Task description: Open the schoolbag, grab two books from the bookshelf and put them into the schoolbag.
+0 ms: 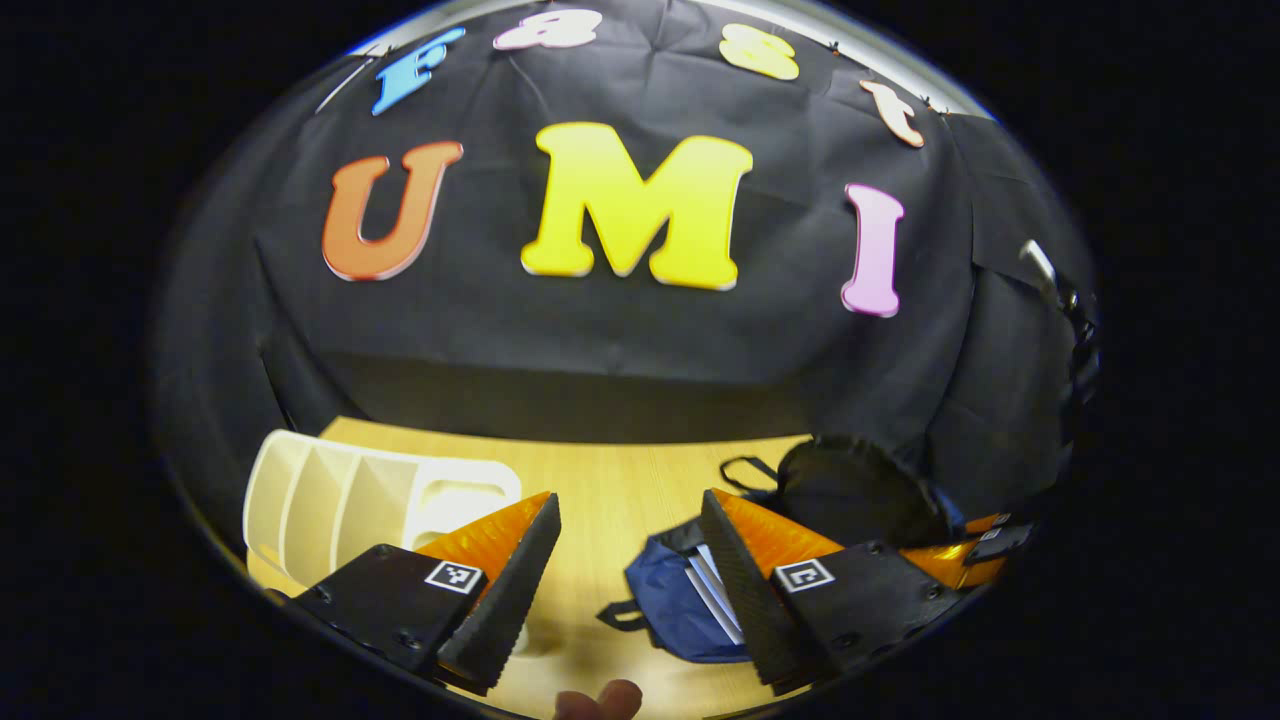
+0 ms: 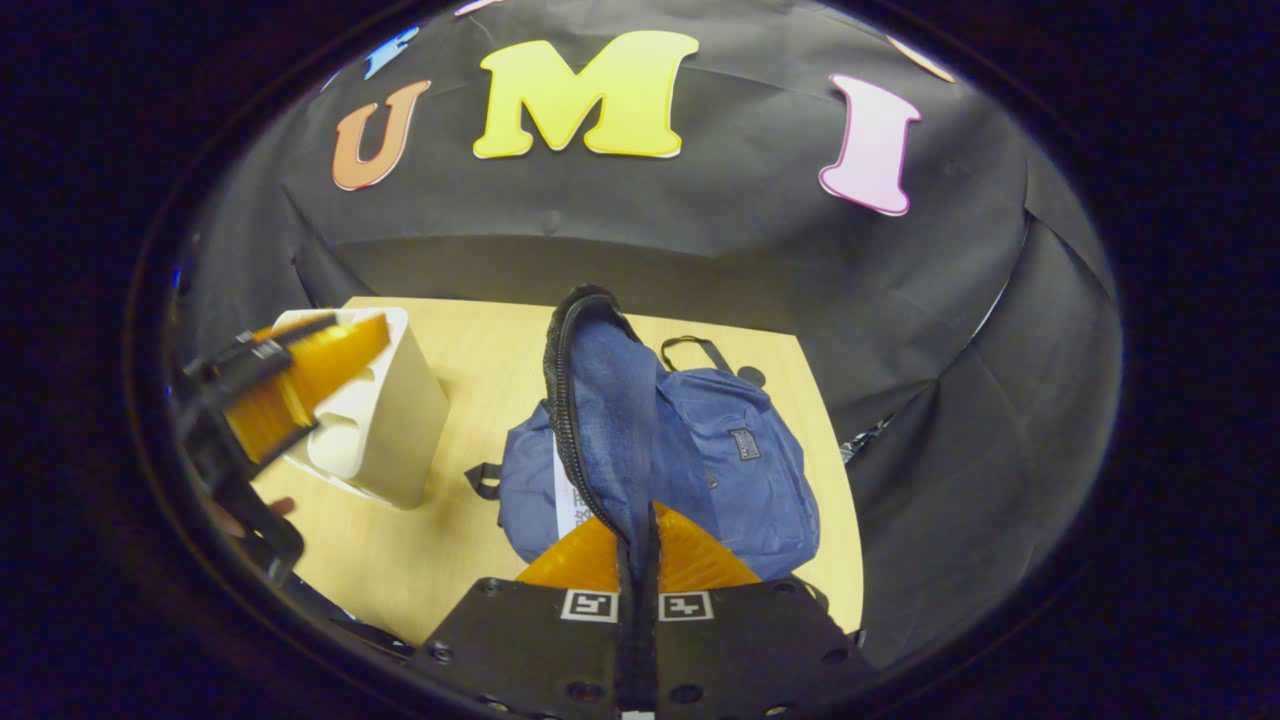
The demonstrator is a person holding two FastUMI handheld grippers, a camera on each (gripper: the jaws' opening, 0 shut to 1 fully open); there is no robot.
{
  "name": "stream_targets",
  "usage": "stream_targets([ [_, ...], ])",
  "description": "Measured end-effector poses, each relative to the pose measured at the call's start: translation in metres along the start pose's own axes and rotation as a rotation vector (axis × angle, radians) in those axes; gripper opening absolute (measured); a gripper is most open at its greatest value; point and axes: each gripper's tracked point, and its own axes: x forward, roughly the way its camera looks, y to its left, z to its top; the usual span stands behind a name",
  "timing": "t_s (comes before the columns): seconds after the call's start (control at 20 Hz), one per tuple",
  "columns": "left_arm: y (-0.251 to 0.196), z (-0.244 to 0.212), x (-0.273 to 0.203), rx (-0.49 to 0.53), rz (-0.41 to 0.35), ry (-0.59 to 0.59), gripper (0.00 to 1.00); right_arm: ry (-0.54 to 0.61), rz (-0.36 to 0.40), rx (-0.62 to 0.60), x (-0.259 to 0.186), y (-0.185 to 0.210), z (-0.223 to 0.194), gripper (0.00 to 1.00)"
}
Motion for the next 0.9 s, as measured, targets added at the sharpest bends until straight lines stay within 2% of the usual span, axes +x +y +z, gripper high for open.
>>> stream_targets([
  [0.1,0.019,0.028,-0.019,0.000,0.031,-0.077,0.99,0.009,0.012,0.005,0.003,0.009,-0.006,0.00],
  [0.25,0.039,0.061,-0.043,0.000,0.057,-0.131,0.99,0.011,0.004,-0.001,0.008,0.019,-0.009,0.00],
  [0.45,0.059,0.075,-0.072,0.004,0.071,-0.155,0.99,0.005,0.015,0.025,0.010,0.032,-0.013,0.03],
  [0.55,0.066,0.081,-0.083,0.003,0.076,-0.169,0.99,0.004,0.057,0.060,0.012,0.047,-0.013,0.12],
  [0.6,0.069,0.083,-0.088,-0.002,0.078,-0.170,0.99,0.004,0.062,0.063,0.013,0.052,-0.014,0.21],
  [0.75,0.080,0.088,-0.099,-0.011,0.088,-0.175,0.99,0.015,0.096,0.047,0.017,0.070,-0.020,0.30],
  [0.85,0.086,0.093,-0.105,-0.003,0.086,-0.187,0.99,0.011,0.131,0.054,0.014,0.084,-0.021,0.55],
  [0.9,0.086,0.095,-0.109,-0.002,0.085,-0.197,0.99,0.002,0.149,0.058,0.011,0.090,-0.020,0.75],
])
